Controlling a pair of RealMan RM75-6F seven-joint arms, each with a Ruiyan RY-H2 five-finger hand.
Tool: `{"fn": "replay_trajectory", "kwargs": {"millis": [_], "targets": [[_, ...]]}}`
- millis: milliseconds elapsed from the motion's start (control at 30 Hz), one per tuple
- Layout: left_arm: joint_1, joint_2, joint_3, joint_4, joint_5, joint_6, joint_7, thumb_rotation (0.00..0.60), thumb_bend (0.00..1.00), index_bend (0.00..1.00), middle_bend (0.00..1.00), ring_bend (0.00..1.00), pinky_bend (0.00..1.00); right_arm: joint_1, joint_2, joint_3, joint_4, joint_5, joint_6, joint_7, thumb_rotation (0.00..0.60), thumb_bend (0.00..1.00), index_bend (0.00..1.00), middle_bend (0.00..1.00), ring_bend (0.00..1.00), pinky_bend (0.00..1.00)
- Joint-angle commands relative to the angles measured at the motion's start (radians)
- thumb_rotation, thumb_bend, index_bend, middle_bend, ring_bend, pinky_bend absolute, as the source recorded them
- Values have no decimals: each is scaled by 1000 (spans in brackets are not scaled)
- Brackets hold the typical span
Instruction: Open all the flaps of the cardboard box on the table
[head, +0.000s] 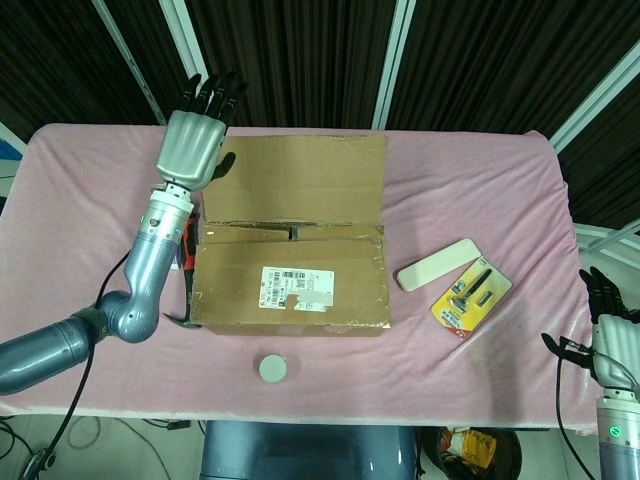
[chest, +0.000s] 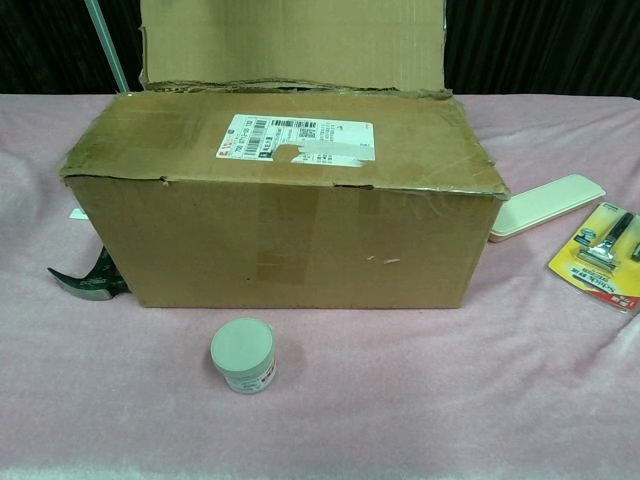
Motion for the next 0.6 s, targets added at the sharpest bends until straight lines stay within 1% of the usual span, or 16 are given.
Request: {"fn": "replay_trajectory", "kwargs": {"millis": [33,133,233,367,500,600], "targets": [[-10,-6,4,19,-28,-11,-35,600,266,0,0,0,0,1,0,0,0,5,-4,-6,600,233,0,0,0,220],[21,17,26,-18,-12,9,-72,600,266,0,0,0,0,2,-2,1,0,15,-10,-14,600,233,0,0,0,220],[88,69,59,-105,2,37,-130,600,263,0,0,0,0,4,-3,2,-1,24,-14,-29,600,232,0,0,0,220],[180,146,107,-220,25,82,-186,600,208,0,0,0,0,5,-5,4,1,31,-14,-47,600,233,0,0,0,220],[318,233,190,-328,102,176,-264,600,152,0,0,0,0,9,7,8,-14,25,-9,-66,600,233,0,0,0,220],[414,270,252,-363,158,253,-323,600,149,0,0,0,0,19,30,16,-43,10,-10,-77,600,233,0,0,0,220]]}}
